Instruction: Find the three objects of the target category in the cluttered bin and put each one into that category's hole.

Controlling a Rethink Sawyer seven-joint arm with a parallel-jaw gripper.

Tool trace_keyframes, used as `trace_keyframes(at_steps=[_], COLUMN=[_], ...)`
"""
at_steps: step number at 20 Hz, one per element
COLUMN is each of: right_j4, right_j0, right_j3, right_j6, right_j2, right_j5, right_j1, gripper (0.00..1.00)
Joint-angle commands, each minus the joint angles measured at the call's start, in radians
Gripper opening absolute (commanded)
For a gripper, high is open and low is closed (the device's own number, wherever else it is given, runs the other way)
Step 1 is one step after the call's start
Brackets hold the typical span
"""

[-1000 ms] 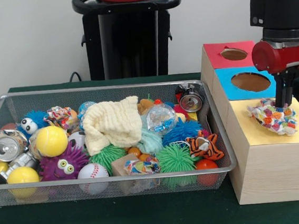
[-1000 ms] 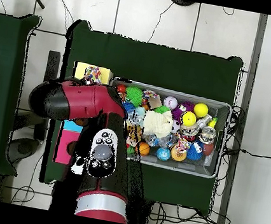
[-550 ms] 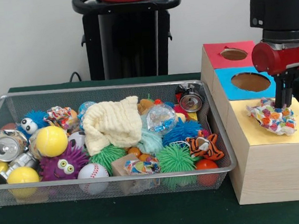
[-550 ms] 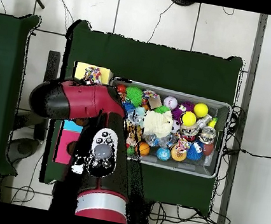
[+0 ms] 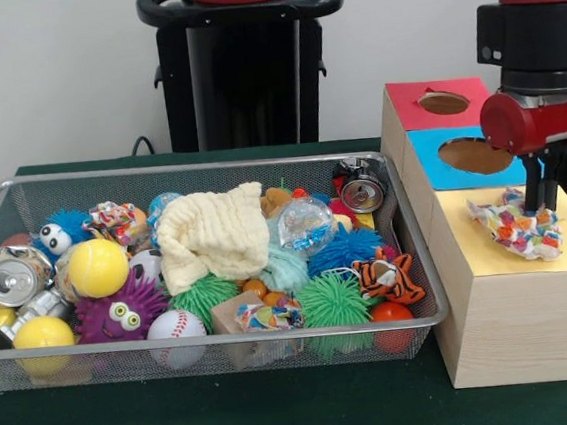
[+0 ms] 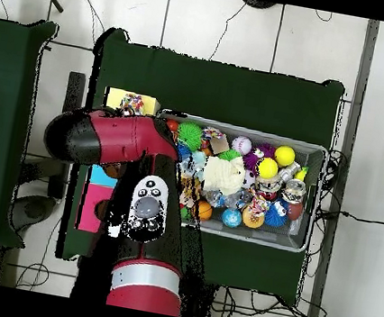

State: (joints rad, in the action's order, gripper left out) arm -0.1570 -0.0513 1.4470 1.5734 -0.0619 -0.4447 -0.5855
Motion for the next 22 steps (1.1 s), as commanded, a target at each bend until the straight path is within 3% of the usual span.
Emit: trace_keyframes(at_steps=[1, 22], right_j4=[-0.026, -0.042], right_j0=[0.023, 0.038], right_j3=[-0.05, -0.079], right_j6=[0.096, 0.061], right_j2=[-0.002, -0.006], right_j5=[-0.032, -0.026], right_j1=[0.074, 0.101], gripper=[0.0, 0.0])
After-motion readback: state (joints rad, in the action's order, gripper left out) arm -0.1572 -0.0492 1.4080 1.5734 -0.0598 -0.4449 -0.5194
